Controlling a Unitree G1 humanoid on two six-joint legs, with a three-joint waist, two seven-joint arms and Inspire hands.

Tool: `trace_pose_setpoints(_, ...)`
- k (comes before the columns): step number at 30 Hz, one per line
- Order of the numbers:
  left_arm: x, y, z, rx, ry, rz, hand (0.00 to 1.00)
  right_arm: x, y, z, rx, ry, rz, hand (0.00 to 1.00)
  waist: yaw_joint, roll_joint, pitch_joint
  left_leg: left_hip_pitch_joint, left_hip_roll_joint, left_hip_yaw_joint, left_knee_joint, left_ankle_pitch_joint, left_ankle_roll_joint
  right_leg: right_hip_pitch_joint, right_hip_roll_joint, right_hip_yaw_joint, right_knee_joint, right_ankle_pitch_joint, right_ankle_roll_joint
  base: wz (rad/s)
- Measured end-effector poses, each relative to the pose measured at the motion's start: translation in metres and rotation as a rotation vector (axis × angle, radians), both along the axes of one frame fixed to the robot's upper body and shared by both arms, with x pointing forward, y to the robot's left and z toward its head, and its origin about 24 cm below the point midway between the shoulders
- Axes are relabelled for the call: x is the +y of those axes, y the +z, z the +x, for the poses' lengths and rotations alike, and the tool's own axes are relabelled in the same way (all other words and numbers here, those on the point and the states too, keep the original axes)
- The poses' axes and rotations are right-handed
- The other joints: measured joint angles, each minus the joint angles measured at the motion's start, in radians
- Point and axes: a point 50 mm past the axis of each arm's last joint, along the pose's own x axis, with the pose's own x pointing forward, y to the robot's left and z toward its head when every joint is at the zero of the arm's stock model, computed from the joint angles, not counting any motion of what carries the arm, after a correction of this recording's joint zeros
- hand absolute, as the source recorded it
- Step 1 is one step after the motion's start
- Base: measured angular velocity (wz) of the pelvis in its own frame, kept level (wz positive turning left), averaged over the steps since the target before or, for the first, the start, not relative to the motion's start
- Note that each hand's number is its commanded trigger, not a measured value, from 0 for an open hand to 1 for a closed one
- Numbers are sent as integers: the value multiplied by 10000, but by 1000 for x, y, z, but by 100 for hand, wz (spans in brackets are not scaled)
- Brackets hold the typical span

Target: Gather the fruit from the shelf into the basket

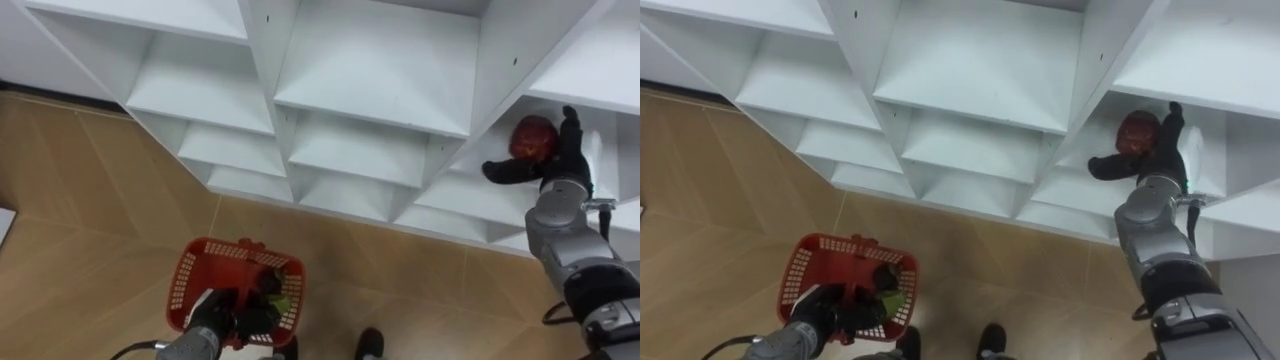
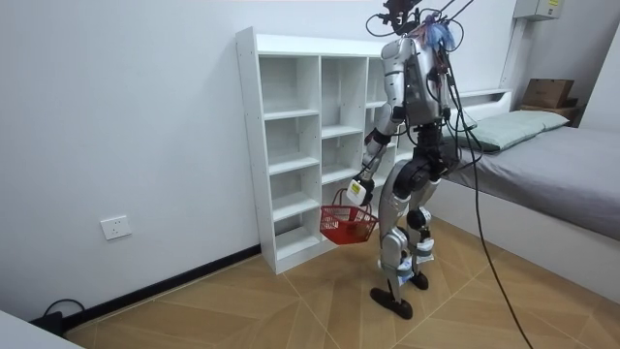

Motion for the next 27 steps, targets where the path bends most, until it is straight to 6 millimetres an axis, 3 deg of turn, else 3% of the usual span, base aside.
trace_pose_setpoints(1, 0, 0, 0, -26, 20, 24, 100, 0, 0, 0, -6, -3, -28, 45, -4, -3, 2, 1, 1, 12, -3, 0, 0, -5, 3, 12, -1, 0, 0, 0)
trace_pose_setpoints(2, 0, 0, 1, -62, 42, 43, 100, 0, 0, 0, -19, -35, -48, 62, -4, -4, 2, 1, 3, 18, -5, 0, 0, -9, 7, 20, -1, 0, 0, 0)
trace_pose_setpoints(3, 0, 1, 1, -83, 53, 55, 100, 0, 0, 0, -24, -45, -52, 89, -3, -4, 2, 1, 4, 20, -6, 0, 0, -9, 8, 21, -1, 0, 0, 0)
trace_pose_setpoints(4, 0, 1, 1, -139, 74, 75, 100, 0, 0, 0, -36, -59, -62, 100, -2, -4, 3, 1, 6, 23, -7, 0, 0, -11, 11, 24, -1, 0, 0, 0)
trace_pose_setpoints(27, 0, 2, 3, -236, 79, 201, 100, 3, 5, 1, -593, -426, -300, 100, 11, -30, 20, -7, 26, 152, -89, 0, 0, -140, 39, 141, 31, 22, -3, -2)
